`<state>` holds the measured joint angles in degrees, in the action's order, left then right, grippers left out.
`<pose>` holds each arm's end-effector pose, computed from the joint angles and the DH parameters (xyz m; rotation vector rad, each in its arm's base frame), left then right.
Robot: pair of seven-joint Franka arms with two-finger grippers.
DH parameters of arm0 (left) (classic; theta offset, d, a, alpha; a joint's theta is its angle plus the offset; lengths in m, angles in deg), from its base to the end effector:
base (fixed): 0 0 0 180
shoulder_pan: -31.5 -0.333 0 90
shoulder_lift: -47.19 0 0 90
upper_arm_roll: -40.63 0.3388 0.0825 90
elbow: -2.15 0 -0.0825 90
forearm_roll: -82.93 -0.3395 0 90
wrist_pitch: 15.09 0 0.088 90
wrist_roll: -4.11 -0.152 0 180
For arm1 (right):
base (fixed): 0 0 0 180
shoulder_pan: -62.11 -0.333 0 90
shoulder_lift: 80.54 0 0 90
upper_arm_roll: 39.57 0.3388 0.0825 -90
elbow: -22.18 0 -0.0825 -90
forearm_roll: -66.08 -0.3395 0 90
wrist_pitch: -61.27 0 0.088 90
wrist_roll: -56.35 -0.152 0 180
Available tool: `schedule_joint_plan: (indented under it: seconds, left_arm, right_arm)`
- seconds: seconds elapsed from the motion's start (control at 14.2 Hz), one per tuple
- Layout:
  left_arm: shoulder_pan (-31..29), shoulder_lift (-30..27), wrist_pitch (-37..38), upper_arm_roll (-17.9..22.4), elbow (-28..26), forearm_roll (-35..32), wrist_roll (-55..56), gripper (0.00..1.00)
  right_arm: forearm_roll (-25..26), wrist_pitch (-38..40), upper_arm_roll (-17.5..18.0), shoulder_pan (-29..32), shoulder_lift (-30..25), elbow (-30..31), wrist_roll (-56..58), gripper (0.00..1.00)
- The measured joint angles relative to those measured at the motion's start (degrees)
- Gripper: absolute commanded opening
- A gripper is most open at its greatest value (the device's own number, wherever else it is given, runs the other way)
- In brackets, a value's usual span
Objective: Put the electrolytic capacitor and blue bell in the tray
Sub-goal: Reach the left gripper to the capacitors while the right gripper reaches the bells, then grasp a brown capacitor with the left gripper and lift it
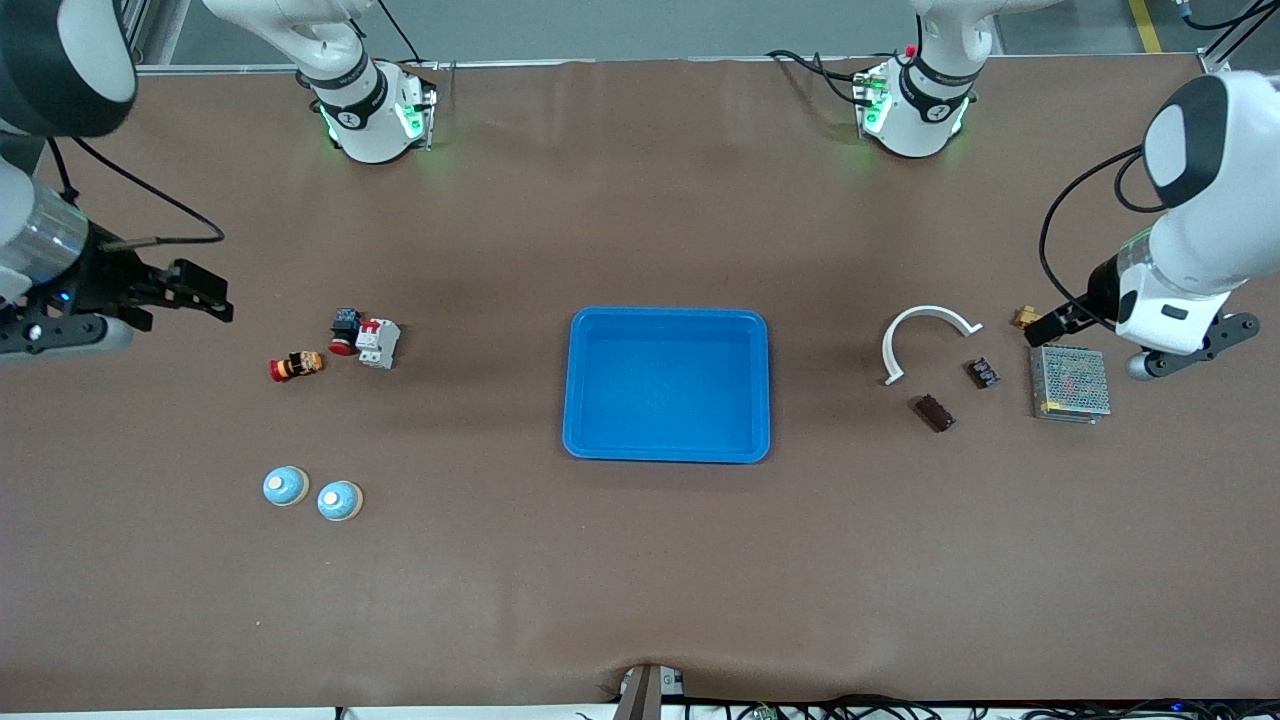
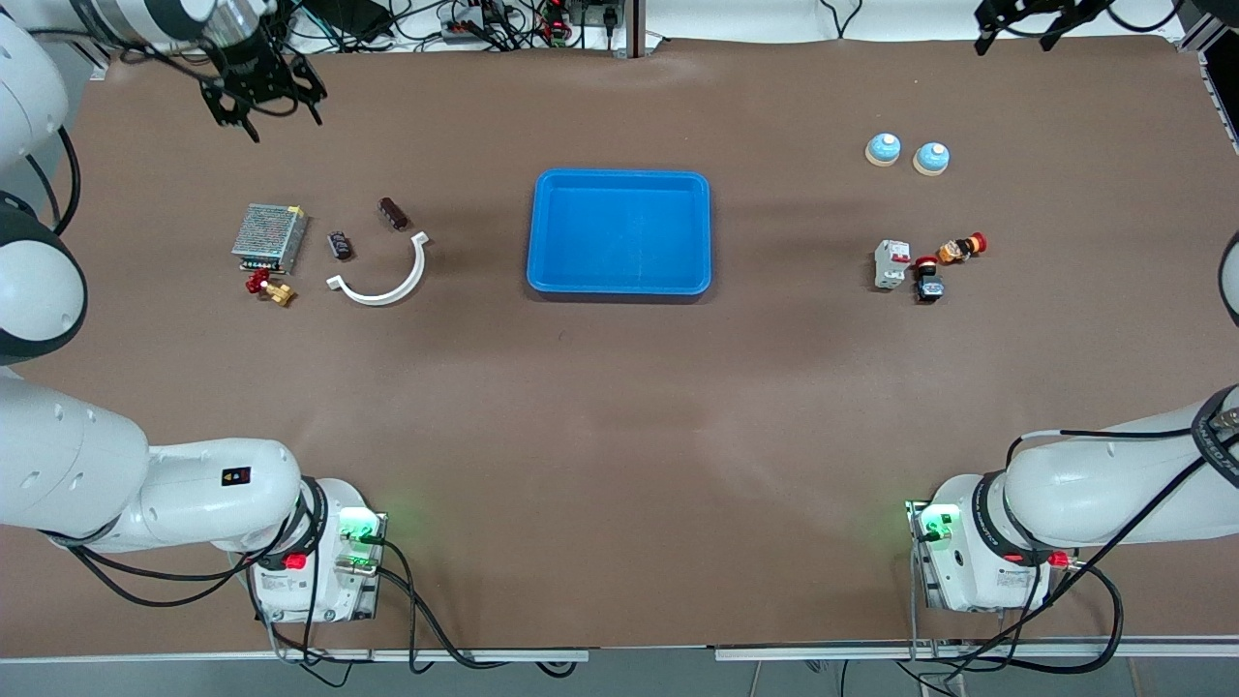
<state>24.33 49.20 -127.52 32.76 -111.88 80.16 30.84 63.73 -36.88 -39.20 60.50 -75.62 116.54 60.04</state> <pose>0.5139 -0.0006 0.4368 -3.0150 -0.6653 0.0796 0.5441 0.0243 0.5366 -3.0967 -0.1437 0.0296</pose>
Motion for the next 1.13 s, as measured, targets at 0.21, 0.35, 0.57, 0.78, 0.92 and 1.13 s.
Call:
schedule_joint_plan:
  seconds: [0.21,0.35,0.57,0.78,0.92,1.13]
  left_arm:
    - [-0.45,0.15,-8.19,-0.01,-6.81,0.0,2.0,1.0]
    - [-0.44,0.72,-13.21,-0.07,-10.6,0.0,2.58,1.0]
    - [-0.44,2.88,-17.68,-0.07,-13.11,0.0,3.15,0.97]
    - [-0.46,5.95,-21.2,-0.06,-13.37,0.0,3.69,0.82]
    - [-0.56,8.52,-24.88,0.01,-13.86,0.0,3.73,0.79]
    - [-2.5,11.88,-30.26,0.1,-15.16,-2.41,3.75,0.76]
  right_arm:
    - [-0.28,-3.48,-0.13,-0.06,3.02,0.01,-0.06,1.0]
    - [-0.33,-5.58,-0.26,-0.05,5.47,0.02,-0.1,1.0]
    - [-0.38,-9.2,-0.4,0.13,9.34,0.0,-0.15,1.0]
    - [-0.79,-12.06,-0.43,0.18,12.67,-0.07,-0.15,1.0]
    - [-1.29,-14.82,-0.4,0.13,14.67,-0.13,-0.16,1.0]
    - [-1.92,-17.92,-0.31,-0.08,17.55,-0.2,-0.15,1.0]
